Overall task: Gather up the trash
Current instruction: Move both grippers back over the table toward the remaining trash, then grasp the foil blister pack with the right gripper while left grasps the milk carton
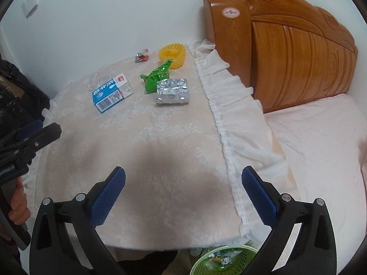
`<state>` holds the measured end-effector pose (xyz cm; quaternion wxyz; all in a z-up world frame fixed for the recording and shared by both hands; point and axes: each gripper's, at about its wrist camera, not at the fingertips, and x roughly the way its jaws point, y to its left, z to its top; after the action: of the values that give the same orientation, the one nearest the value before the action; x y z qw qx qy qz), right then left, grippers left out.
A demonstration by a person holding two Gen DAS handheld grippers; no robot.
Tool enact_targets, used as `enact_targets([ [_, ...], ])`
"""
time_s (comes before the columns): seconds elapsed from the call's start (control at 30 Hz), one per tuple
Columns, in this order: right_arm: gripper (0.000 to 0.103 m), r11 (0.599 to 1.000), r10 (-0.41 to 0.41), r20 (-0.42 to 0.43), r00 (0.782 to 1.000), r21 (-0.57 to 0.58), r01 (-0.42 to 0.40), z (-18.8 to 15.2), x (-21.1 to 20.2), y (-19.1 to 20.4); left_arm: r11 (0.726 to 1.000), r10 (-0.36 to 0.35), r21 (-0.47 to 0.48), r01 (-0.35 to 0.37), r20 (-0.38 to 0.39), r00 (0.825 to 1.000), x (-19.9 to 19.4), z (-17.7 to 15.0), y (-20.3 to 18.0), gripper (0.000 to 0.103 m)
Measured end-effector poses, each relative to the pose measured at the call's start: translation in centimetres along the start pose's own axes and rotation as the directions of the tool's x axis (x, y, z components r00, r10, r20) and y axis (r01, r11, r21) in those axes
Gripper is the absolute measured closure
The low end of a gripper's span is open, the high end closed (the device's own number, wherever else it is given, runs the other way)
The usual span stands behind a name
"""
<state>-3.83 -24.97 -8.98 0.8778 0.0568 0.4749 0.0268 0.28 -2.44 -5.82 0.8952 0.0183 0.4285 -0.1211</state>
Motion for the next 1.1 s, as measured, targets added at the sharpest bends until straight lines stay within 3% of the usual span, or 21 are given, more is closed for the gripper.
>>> enact_targets([
  [0.23,0.002,1.0,-0.023,-0.084,0.996,-0.018,0.021,8.3,9.3,2.1,0.996,0.024,0.085,-0.023,-0.014,1.0,3.9,1.9,3.0,0.008],
  [0.47,0.002,0.991,-0.131,-0.21,0.969,-0.066,0.119,11.0,16.8,3.6,0.981,0.048,0.189,-0.04,-0.037,0.998,7.6,3.8,4.5,0.008],
  [0.53,0.008,0.989,-0.14,-0.216,0.966,-0.079,0.126,10.9,17.0,3.7,0.974,0.044,0.222,-0.034,-0.042,0.998,8.5,4.4,4.6,0.008],
  [0.6,0.027,0.987,-0.146,-0.224,0.964,-0.096,0.127,10.7,17.1,3.9,0.965,0.046,0.26,-0.033,-0.047,0.998,9.6,4.9,4.6,0.008],
  [0.8,0.029,0.992,-0.118,-0.235,0.965,-0.079,0.102,10.1,16.9,3.3,0.934,0.047,0.358,-0.022,-0.061,0.997,12.7,7.0,4.3,0.008],
  [0.93,0.029,0.996,-0.084,-0.233,0.969,-0.05,0.074,10.1,16.1,2.7,0.907,0.009,0.419,0.035,-0.102,0.995,15.0,8.3,3.8,0.008],
  [1.1,0.029,1.0,-0.02,-0.225,0.974,0.017,0.025,10.0,14.5,1.6,0.853,-0.023,0.507,0.124,-0.201,0.979,18.5,9.0,2.2,0.008],
])
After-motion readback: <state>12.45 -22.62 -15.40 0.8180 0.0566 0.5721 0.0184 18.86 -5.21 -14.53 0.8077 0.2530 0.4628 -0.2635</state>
